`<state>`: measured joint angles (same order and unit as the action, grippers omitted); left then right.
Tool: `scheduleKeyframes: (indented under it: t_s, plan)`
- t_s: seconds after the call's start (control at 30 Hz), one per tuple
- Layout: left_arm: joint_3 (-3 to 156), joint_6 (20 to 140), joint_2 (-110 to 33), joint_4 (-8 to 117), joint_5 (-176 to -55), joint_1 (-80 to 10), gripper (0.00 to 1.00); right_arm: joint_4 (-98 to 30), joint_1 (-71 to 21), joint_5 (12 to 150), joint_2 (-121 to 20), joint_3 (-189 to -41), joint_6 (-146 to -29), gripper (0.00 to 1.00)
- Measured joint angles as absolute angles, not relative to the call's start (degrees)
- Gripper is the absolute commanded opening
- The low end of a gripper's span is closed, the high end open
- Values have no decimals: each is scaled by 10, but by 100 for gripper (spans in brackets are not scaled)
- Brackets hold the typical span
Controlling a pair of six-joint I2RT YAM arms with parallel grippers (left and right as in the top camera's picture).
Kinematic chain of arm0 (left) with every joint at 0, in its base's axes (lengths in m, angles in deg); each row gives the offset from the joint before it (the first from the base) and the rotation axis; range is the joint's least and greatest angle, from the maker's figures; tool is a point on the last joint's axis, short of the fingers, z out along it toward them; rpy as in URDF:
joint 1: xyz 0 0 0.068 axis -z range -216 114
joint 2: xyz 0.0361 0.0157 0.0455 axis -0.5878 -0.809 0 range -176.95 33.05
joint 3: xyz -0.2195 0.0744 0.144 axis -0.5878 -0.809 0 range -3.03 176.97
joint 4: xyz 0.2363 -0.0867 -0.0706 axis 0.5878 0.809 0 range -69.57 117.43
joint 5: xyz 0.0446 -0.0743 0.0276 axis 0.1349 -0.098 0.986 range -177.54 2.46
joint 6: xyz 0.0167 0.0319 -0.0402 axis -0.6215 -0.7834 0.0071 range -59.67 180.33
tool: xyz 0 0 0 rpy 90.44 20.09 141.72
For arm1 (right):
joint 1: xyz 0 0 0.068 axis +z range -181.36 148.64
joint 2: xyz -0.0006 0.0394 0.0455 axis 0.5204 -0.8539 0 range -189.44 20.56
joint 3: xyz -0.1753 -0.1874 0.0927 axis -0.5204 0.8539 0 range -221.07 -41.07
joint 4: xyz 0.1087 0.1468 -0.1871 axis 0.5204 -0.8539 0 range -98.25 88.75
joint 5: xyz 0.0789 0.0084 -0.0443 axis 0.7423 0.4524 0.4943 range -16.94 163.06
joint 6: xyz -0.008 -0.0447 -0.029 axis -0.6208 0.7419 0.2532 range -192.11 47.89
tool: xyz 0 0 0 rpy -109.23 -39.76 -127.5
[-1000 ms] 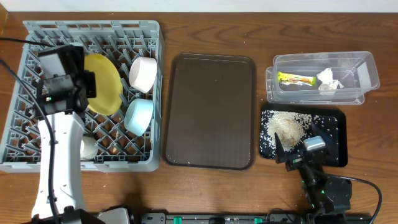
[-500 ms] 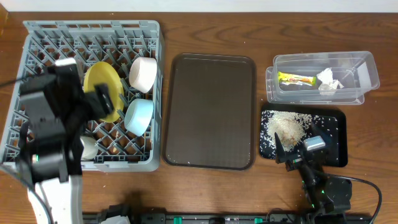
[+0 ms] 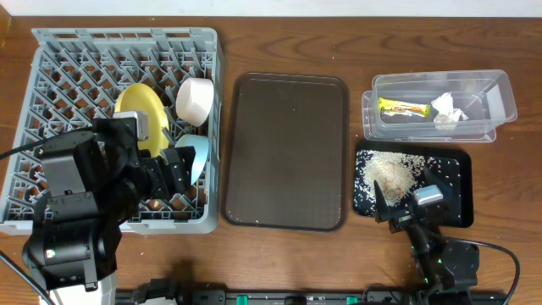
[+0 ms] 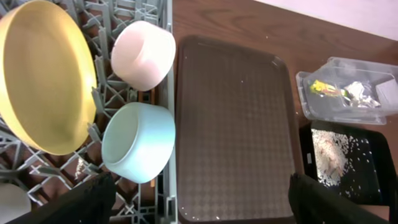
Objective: Sort waste into correct bins and load items into the dishwasher
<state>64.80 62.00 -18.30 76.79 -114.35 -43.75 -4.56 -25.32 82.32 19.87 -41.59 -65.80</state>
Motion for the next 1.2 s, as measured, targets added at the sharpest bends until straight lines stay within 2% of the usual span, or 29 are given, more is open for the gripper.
scheduleKeyframes:
  t_s: [0.27, 0.47, 0.73, 1.2]
  plan:
    - [647, 616, -185, 748, -1142, -421, 94, -46, -253, 823, 199, -416, -658, 99]
    - [567, 561, -157, 555, -1138, -368, 95, -46, -253, 823, 199, -416, -658, 99]
    - [356, 576, -20, 364, -1052, -321, 95, -46, -253, 823, 199, -416, -658, 99]
    - [128, 603, 249, 301, -984, -318, 95, -46, -253, 823, 199, -416, -658, 99]
